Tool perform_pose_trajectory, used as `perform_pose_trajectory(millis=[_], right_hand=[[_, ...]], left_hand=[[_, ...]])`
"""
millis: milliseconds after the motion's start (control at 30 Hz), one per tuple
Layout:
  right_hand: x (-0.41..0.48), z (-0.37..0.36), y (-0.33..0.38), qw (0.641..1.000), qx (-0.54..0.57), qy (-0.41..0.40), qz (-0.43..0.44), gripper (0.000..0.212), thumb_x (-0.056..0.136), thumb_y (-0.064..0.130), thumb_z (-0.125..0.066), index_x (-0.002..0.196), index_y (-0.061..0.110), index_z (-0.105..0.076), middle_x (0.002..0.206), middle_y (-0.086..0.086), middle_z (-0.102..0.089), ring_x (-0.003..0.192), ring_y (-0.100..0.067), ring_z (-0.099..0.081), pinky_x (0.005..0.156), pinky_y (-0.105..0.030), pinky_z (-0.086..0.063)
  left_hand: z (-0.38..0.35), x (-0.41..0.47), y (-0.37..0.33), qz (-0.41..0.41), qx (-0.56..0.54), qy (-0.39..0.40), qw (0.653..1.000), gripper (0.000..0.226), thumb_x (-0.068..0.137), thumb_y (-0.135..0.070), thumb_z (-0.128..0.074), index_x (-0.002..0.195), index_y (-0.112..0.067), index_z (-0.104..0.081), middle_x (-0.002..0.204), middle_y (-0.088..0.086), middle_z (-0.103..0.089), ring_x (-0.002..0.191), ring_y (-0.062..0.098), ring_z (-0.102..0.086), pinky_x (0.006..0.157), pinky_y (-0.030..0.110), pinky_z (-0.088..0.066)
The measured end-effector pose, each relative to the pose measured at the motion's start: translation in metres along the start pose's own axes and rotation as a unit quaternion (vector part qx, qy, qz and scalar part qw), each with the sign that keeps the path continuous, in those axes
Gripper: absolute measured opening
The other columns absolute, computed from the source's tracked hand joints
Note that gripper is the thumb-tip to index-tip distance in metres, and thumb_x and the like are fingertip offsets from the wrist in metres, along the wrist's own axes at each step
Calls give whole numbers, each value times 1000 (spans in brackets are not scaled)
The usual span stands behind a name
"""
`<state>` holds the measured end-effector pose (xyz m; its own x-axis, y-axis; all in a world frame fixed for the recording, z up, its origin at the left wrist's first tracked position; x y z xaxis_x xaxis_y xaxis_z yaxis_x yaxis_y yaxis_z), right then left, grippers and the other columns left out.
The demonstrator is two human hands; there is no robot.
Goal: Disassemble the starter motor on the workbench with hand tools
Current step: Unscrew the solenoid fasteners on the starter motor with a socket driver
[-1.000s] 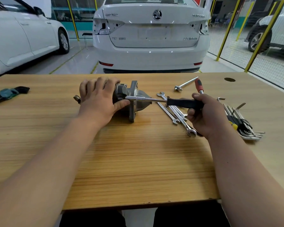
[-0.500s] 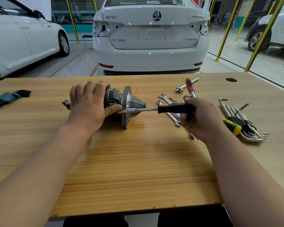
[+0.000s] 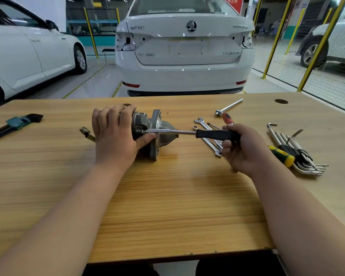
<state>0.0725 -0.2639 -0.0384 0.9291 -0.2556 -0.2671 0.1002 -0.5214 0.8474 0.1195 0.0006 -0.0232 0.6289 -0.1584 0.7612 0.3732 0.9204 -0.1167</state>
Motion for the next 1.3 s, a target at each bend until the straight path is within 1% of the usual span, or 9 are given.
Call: perform_pose_trajectory(millis=[233, 367, 500, 600, 733, 900, 1033, 1167, 1300], right_hand=[[5, -1, 1, 999, -25, 33, -26, 28, 97, 20, -55, 125, 13, -57, 68, -4, -61, 36, -8, -46, 34, -17, -39], [2, -3, 6, 999, -42, 34, -3, 19, 99, 27, -56, 105, 9, -59, 57, -1, -62, 38, -11, -51, 37, -19, -43], [-2, -5, 14, 992, -90, 5, 82, 40, 98, 46, -52, 100, 8, -61, 55, -2, -66, 38, -18, -51, 39, -24, -44], [-5, -5, 18, 987, -130, -11, 91, 41, 102, 44, -41, 96, 9, -62, 61, -4, -69, 35, -16, -41, 35, -22, -36], [-11, 0, 36, 955, -297, -12, 16, 29, 98, 23, -39, 103, 5, -62, 83, -15, -76, 39, -16, -40, 41, -24, -36], [-13, -11, 43, 932, -358, -29, -47, 26, 97, 18, -35, 100, 6, -58, 78, -14, -76, 36, -13, -50, 39, -20, -42], [-5, -16, 44, 908, -398, -115, 64, 18, 92, 22, -47, 84, 9, -57, 62, -5, -52, 42, -16, -44, 48, -28, -40], [-3, -10, 28, 899, -375, -144, 174, 19, 93, 22, -50, 93, 9, -64, 70, -4, -54, 59, -18, -49, 58, -34, -45], [-16, -15, 27, 839, -352, -119, 398, 23, 100, 17, -45, 82, 29, -55, 74, 0, -63, 66, -3, -56, 58, -17, -41]], left_hand=[[-2, -1, 1, -4, -14, -3, 1000, 92, 75, -80, -34, 127, -6, -48, 122, 20, -47, 119, 32, -29, 111, 49, -6], [-2, 0, 2, -10, -8, -5, 1000, 91, 77, -79, -32, 127, -5, -49, 121, 21, -48, 118, 32, -29, 110, 48, -6], [-4, -1, 3, -8, -7, -9, 1000, 86, 75, -75, -41, 127, -6, -48, 120, 21, -47, 117, 31, -28, 110, 45, -4], [-3, 0, 1, -3, -4, -8, 1000, 86, 72, -72, -53, 127, -7, -46, 122, 20, -46, 119, 32, -28, 111, 45, -2], [0, 1, -3, 16, 24, 13, 1000, 83, 65, -61, -70, 124, -7, -48, 119, 19, -47, 115, 36, -33, 109, 50, -15], [12, 36, -9, -53, 146, 118, 981, 83, 56, -80, -48, 104, -12, -50, 104, 9, -55, 94, 30, -47, 92, 43, -36], [10, 36, -10, -38, 101, 164, 981, 94, 55, -87, -48, 118, -17, -48, 117, 2, -53, 103, 24, -50, 87, 38, -40], [10, 39, -13, -25, 113, 164, 980, 97, 49, -94, -36, 112, -22, -53, 112, -2, -59, 100, 22, -52, 81, 36, -38], [6, 39, -12, -29, 118, 150, 981, 96, 53, -92, -40, 116, -21, -53, 114, 0, -59, 103, 23, -53, 84, 37, -40]])
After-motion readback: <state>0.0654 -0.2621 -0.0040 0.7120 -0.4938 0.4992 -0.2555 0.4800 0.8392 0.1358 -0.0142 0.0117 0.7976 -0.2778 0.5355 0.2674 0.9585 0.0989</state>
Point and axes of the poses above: each hand's wrist, its own x-axis towards the middle knuckle, its own z-axis out of the back of the hand, y = z × x, the point moved 3 cm from there along x, towards the middle knuckle
